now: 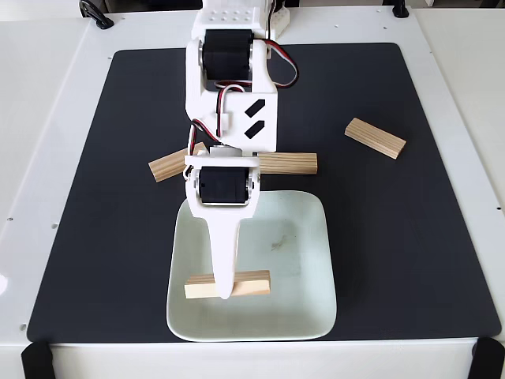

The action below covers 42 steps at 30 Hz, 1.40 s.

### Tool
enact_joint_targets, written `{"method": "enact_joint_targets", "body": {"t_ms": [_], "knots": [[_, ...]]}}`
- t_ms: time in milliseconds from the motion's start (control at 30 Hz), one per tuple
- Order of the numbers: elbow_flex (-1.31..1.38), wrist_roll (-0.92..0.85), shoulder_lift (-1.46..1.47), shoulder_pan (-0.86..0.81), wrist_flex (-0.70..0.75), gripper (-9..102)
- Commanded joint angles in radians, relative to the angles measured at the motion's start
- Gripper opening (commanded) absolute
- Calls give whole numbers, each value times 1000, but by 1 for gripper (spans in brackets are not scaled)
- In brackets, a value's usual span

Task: Pick up the wooden block and place them on the plate.

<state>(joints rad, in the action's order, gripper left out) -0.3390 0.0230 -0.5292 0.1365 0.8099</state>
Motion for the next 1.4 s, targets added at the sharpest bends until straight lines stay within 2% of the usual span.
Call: {"method": "enact_joint_targets", "body": {"t_ms": [0, 633, 700, 867, 967, 1133, 1200, 1300, 1333, 1367], "knots": [[58, -5, -8, 20, -20, 0], [54, -5, 9, 60, -21, 1], [51, -5, 9, 60, -21, 8], [44, -5, 6, 60, -21, 34], [41, -5, -2, 60, -20, 42], [41, -8, -14, 61, -6, 37], [35, -9, -44, 61, 18, 27], [-58, -9, -170, 57, 71, 3], [-117, -9, -235, 54, 83, -2], [-186, -9, -313, 52, 95, 0]]}}
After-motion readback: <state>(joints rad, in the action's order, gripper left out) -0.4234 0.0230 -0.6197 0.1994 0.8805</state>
